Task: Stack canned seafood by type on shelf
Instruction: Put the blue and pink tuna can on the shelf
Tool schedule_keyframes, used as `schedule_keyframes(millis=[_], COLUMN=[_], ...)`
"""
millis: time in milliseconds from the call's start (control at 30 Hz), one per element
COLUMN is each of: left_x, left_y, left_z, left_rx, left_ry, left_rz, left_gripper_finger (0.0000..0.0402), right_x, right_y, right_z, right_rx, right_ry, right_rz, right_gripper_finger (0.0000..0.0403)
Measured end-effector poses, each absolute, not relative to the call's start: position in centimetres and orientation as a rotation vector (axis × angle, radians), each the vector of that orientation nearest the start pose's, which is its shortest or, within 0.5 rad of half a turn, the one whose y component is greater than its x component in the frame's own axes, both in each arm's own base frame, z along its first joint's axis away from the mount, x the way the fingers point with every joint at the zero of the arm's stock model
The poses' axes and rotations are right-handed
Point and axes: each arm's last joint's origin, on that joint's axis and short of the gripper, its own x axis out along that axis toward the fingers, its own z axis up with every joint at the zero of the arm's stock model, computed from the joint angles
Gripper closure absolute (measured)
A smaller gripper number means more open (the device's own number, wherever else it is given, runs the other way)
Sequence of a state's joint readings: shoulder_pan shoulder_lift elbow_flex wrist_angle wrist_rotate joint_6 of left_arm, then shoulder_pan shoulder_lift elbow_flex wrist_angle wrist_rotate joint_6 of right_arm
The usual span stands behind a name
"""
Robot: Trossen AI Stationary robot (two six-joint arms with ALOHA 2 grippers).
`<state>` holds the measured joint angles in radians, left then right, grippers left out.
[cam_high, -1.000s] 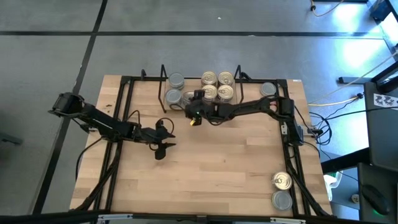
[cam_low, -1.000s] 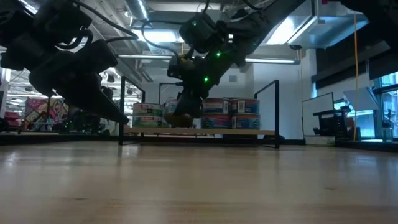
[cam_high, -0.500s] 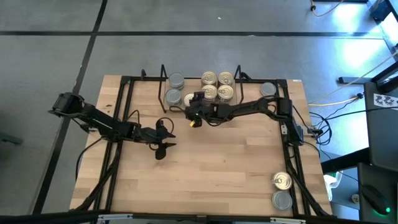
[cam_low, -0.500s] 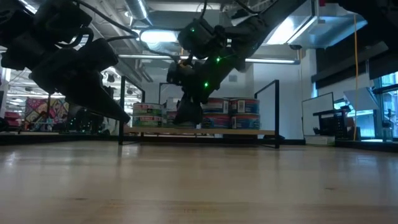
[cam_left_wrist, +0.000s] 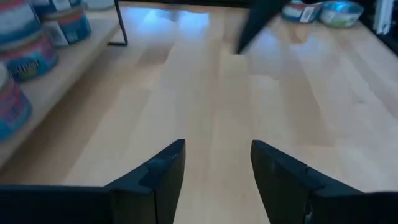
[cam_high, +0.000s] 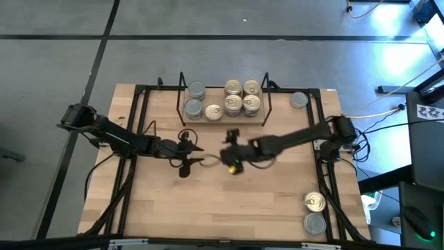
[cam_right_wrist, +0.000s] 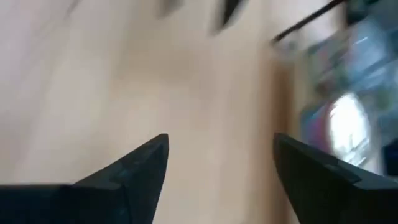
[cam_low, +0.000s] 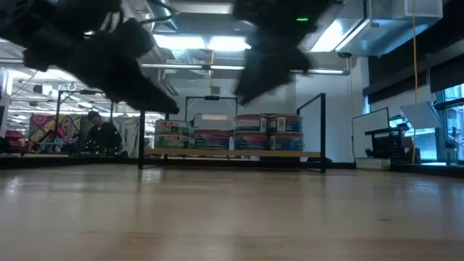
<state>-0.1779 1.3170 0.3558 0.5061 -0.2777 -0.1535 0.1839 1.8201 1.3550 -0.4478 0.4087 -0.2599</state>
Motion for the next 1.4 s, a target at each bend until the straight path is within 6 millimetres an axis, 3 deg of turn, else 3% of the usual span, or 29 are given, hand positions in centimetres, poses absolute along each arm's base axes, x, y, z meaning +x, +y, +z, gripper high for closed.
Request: schedule_keyframes(millis=[100, 233, 600, 867, 1167, 1400], left_x=[24.3, 26.5, 30.9, 31.2, 30.4, 30.3], left_y=[-2.8, -1.5, 2.9, 6.3, 9.7, 11.2], left_z=[15.8, 15.9, 15.9, 16.3, 16.4, 16.8], left_rx=[-0.017, -0.005, -0.026, -0.074, -0.035, 0.013], left_ry=[0.423, 0.504, 0.709, 0.705, 0.704, 0.667], left_rz=[0.153, 0.214, 0.371, 0.477, 0.551, 0.577], left_gripper_finger=[0.0219, 0.0219, 0.0219, 0.0219, 0.0219, 0.0219], right_x=[35.4, 31.8, 25.8, 24.5, 24.4, 24.5], right_y=[8.5, 10.3, 9.2, 8.7, 8.6, 8.6], right_z=[21.3, 19.5, 12.4, 10.8, 10.6, 10.7], right_rx=[-0.488, -0.421, -0.181, -0.127, -0.128, -0.132], right_ry=[0.979, 0.975, 0.882, 0.821, 0.815, 0.799], right_rz=[-0.058, -0.09, -0.203, -0.208, -0.206, -0.213], right_gripper_finger=[0.0139, 0.0165, 0.021, 0.0214, 0.0214, 0.0214])
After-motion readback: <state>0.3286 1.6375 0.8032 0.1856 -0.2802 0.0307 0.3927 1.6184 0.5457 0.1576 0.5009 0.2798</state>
